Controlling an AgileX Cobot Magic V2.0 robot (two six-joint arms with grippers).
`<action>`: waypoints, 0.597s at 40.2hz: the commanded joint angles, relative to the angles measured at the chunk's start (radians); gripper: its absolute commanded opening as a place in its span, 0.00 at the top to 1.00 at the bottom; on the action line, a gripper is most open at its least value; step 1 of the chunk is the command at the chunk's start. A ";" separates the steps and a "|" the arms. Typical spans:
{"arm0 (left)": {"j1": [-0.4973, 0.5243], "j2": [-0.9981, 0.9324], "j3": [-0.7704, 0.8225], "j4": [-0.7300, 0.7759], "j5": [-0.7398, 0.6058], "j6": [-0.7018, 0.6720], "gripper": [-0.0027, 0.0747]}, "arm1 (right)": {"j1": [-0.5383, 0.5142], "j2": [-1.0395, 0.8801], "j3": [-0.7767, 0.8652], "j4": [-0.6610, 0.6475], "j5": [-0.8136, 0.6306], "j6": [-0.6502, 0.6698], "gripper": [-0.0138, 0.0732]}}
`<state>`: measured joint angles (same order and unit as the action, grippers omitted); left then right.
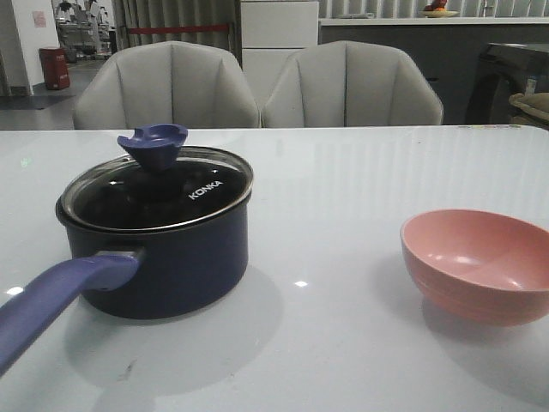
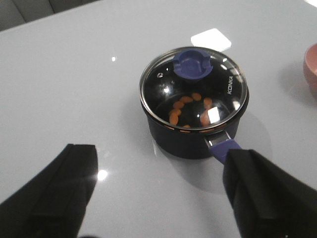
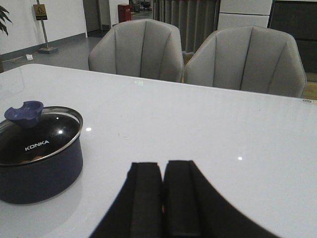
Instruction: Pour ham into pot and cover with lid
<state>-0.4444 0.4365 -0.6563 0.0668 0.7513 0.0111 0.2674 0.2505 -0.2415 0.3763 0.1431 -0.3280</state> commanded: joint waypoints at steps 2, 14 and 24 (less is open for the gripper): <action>-0.004 -0.139 0.072 -0.001 -0.139 -0.001 0.25 | 0.001 0.007 -0.027 0.006 -0.078 -0.005 0.68; -0.004 -0.367 0.270 -0.008 -0.174 -0.109 0.77 | 0.001 0.007 -0.027 0.006 -0.078 -0.005 0.68; -0.004 -0.383 0.287 0.017 -0.238 -0.109 0.81 | 0.001 0.007 -0.027 0.006 -0.078 -0.005 0.68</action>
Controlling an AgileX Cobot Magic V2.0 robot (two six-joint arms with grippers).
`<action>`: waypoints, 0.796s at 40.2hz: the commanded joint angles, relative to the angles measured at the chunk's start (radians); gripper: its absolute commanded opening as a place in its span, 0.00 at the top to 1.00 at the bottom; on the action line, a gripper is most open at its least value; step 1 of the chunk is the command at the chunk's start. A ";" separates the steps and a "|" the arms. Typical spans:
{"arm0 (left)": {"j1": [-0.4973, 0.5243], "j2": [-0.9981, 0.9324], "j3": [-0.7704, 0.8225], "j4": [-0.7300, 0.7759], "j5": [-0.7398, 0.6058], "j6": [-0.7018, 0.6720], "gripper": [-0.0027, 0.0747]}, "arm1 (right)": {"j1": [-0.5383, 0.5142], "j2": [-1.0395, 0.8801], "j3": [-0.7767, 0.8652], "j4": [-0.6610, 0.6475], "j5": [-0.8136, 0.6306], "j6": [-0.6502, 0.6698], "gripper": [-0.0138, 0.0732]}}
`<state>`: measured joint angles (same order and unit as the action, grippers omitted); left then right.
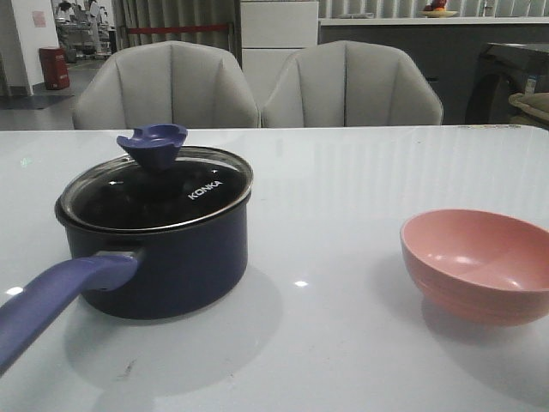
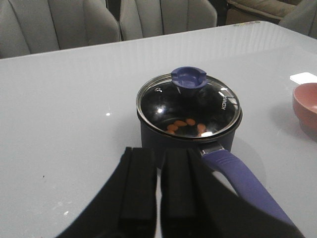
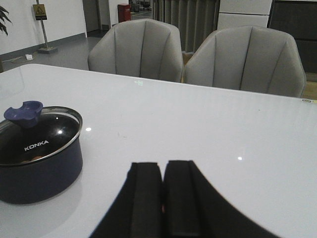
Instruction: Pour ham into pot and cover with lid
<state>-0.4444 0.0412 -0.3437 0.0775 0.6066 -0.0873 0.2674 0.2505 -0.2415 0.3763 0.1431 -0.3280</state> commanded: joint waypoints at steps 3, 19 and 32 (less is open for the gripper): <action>-0.004 0.012 -0.025 0.007 -0.093 -0.011 0.81 | 0.001 0.007 -0.027 0.006 -0.078 -0.005 0.68; -0.004 0.012 -0.024 0.009 -0.093 -0.011 0.81 | 0.001 0.007 -0.027 0.006 -0.078 -0.005 0.68; 0.224 0.012 0.137 0.013 -0.369 -0.011 0.81 | 0.001 0.007 -0.027 0.006 -0.078 -0.005 0.68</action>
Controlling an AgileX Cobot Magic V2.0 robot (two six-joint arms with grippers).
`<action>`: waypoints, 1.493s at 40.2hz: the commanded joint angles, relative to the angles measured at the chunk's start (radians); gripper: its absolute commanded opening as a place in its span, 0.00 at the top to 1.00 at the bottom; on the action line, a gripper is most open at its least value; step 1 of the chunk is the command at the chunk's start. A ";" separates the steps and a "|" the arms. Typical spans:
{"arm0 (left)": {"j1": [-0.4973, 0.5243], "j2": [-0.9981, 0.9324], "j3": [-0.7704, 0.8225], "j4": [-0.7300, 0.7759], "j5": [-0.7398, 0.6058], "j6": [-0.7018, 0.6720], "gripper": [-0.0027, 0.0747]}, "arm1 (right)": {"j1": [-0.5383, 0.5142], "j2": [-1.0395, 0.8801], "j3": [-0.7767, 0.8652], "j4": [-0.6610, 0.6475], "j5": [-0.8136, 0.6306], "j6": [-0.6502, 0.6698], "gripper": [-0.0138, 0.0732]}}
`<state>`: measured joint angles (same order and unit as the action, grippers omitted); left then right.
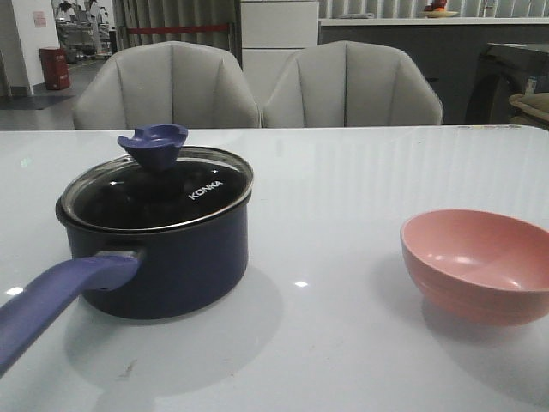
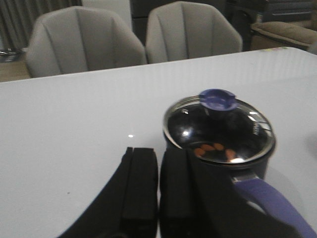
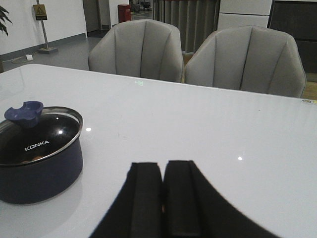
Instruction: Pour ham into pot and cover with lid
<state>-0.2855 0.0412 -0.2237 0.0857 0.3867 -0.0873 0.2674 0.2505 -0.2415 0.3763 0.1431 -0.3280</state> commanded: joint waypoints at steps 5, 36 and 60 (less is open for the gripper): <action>0.165 0.012 0.113 -0.014 -0.250 -0.011 0.81 | 0.001 0.007 -0.027 0.006 -0.078 -0.005 0.68; 0.211 -0.067 0.262 -0.031 -0.370 -0.011 0.81 | 0.001 0.007 -0.027 0.006 -0.078 -0.005 0.68; 0.211 -0.067 0.262 -0.031 -0.370 -0.011 0.81 | 0.001 0.007 -0.027 0.006 -0.078 -0.005 0.68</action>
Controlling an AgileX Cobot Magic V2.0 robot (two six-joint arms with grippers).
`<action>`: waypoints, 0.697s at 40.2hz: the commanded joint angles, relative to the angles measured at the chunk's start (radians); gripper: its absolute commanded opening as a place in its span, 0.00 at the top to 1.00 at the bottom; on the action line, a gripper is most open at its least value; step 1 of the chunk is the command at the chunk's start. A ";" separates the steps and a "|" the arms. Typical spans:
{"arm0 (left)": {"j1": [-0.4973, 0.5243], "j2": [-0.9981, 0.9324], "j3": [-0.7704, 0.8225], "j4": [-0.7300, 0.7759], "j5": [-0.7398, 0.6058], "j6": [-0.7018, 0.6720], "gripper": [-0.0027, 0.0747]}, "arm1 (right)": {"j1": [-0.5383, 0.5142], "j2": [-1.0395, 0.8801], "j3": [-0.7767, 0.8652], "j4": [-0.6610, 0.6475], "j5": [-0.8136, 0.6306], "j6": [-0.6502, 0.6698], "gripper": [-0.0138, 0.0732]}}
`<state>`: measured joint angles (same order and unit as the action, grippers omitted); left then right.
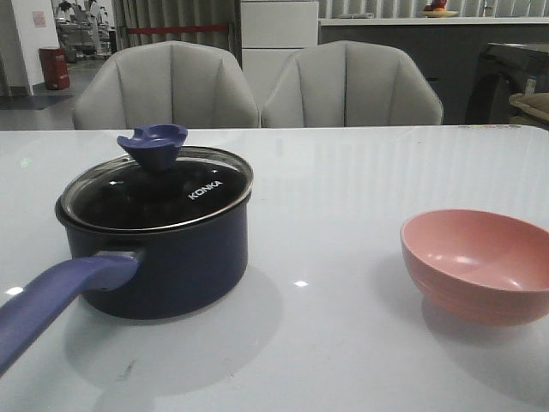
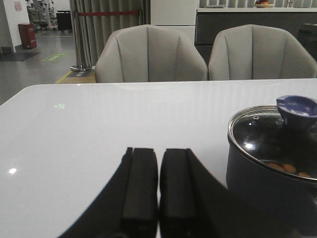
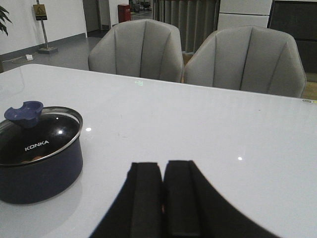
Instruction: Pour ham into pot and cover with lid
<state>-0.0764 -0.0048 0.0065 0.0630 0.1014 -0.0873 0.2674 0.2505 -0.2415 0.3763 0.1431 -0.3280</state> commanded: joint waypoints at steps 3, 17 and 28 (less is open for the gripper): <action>0.002 -0.021 0.032 -0.008 -0.084 -0.011 0.81 | 0.001 0.007 -0.027 0.006 -0.078 -0.005 0.68; 0.002 -0.021 0.032 -0.008 -0.084 -0.011 0.81 | -0.009 0.006 -0.022 -0.073 -0.078 -0.005 0.68; 0.002 -0.021 0.032 -0.008 -0.084 -0.011 0.81 | -0.129 -0.126 0.100 -0.269 -0.110 0.165 0.68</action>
<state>-0.0764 -0.0048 0.0065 0.0630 0.1014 -0.0873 0.1772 0.1679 -0.1537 0.1732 0.1342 -0.2305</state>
